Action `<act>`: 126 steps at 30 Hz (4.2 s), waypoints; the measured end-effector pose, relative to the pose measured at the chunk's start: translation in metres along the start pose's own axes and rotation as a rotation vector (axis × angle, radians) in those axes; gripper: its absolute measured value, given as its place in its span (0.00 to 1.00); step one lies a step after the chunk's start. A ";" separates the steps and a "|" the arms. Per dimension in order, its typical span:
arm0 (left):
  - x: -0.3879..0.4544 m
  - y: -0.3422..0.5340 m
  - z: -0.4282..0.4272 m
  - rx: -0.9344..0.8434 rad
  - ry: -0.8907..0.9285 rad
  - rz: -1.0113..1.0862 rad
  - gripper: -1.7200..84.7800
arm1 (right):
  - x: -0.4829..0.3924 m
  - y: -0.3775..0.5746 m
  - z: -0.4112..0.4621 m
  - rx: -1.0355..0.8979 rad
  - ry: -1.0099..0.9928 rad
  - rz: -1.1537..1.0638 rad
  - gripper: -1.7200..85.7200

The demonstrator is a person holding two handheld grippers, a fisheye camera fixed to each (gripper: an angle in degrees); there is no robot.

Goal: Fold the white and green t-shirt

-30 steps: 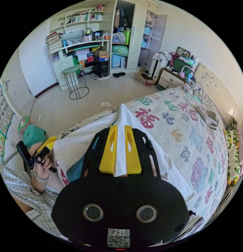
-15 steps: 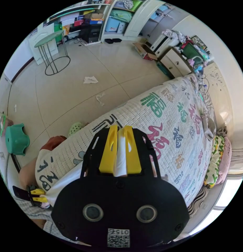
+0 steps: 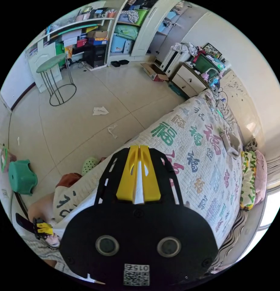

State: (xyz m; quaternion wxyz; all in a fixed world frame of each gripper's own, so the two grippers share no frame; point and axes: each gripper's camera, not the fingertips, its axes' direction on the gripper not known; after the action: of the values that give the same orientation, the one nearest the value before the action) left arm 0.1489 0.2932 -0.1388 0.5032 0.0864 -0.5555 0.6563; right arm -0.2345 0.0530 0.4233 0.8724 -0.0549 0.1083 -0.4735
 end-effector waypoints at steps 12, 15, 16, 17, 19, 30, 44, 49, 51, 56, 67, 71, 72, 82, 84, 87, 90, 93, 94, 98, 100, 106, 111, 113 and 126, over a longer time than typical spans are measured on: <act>0.083 -0.011 -0.044 0.089 0.117 0.172 0.01 | 0.119 0.081 -0.124 0.248 -0.270 0.135 0.01; 0.128 0.007 -0.026 0.058 0.181 0.241 0.01 | 0.184 0.135 -0.155 0.324 -0.339 0.219 0.01; 0.136 0.012 -0.022 0.052 0.195 0.253 0.01 | 0.197 0.146 -0.160 0.337 -0.349 0.236 0.01; 0.153 0.021 -0.012 0.036 0.225 0.274 0.01 | 0.224 0.171 -0.168 0.361 -0.373 0.268 0.01; 0.178 0.036 0.004 0.001 0.281 0.306 0.01 | 0.263 0.209 -0.177 0.392 -0.401 0.315 0.01; 0.317 0.211 0.149 -0.418 0.450 0.546 0.01 | 0.449 0.426 -0.122 0.290 -0.402 0.650 0.01; 0.375 0.343 0.233 -0.583 0.303 0.687 0.02 | 0.521 0.519 -0.137 0.388 -0.481 0.756 0.05; 0.393 0.362 0.245 -0.694 0.413 0.783 0.07 | 0.508 0.544 -0.177 0.315 -0.352 0.619 0.09; 0.406 0.349 0.229 -0.685 0.520 0.853 0.06 | 0.489 0.555 -0.193 0.262 -0.334 0.549 0.10; 0.398 0.255 0.203 -0.615 0.550 0.978 0.07 | 0.434 0.584 -0.226 0.179 -0.443 0.313 0.10; 0.283 0.191 0.242 -0.982 0.363 1.006 0.12 | 0.299 0.650 -0.258 0.026 -0.338 -0.177 0.14; 0.280 0.195 0.248 -0.960 0.246 1.018 0.12 | 0.292 0.660 -0.260 0.011 -0.248 -0.197 0.08; 0.277 0.200 0.255 -1.002 0.201 1.021 0.12 | 0.295 0.663 -0.264 0.024 -0.261 -0.187 0.05; 0.294 0.187 0.261 -0.961 0.285 1.052 0.02 | 0.320 0.700 -0.296 0.100 -0.286 -0.117 0.01; 0.297 0.170 0.251 -0.948 0.376 1.061 0.02 | 0.320 0.705 -0.295 0.072 -0.304 -0.133 0.01; 0.301 0.169 0.251 -0.986 0.393 1.136 0.02 | 0.317 0.706 -0.284 -0.015 -0.333 -0.166 0.01; 0.301 0.178 0.271 -1.119 0.408 1.139 0.02 | 0.317 0.705 -0.280 -0.061 -0.351 -0.172 0.02; 0.297 0.161 0.275 -1.125 0.414 1.121 0.02 | 0.331 0.709 -0.291 -0.016 -0.409 -0.137 0.04; 0.296 0.154 0.274 -1.117 0.433 1.110 0.03 | 0.336 0.710 -0.295 0.004 -0.409 -0.119 0.05; 0.267 0.072 0.267 -0.883 0.561 0.926 0.04 | 0.385 0.707 -0.310 0.210 -0.310 0.138 0.08; 0.244 0.030 0.280 -0.742 0.533 0.763 0.04 | 0.406 0.696 -0.306 0.250 -0.235 0.252 0.08; 0.203 -0.023 0.406 -0.732 0.186 0.427 0.10 | 0.453 0.636 -0.256 0.234 -0.228 0.484 0.10; 0.174 0.001 0.530 -1.034 0.103 0.249 0.11 | 0.462 0.603 -0.197 0.113 -0.359 0.492 0.10; 0.169 0.010 0.554 -1.114 0.134 0.234 0.09 | 0.466 0.603 -0.198 0.110 -0.379 0.480 0.08; 0.165 -0.024 0.540 -0.910 0.046 0.288 0.08 | 0.436 0.602 -0.214 0.208 -0.139 0.584 0.07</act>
State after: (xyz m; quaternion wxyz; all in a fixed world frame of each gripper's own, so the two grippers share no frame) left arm -0.1523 -0.0574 0.1858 0.4061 -0.2348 -0.7815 0.4113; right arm 0.4350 0.0173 0.0367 0.9777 0.0357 0.0106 -0.2067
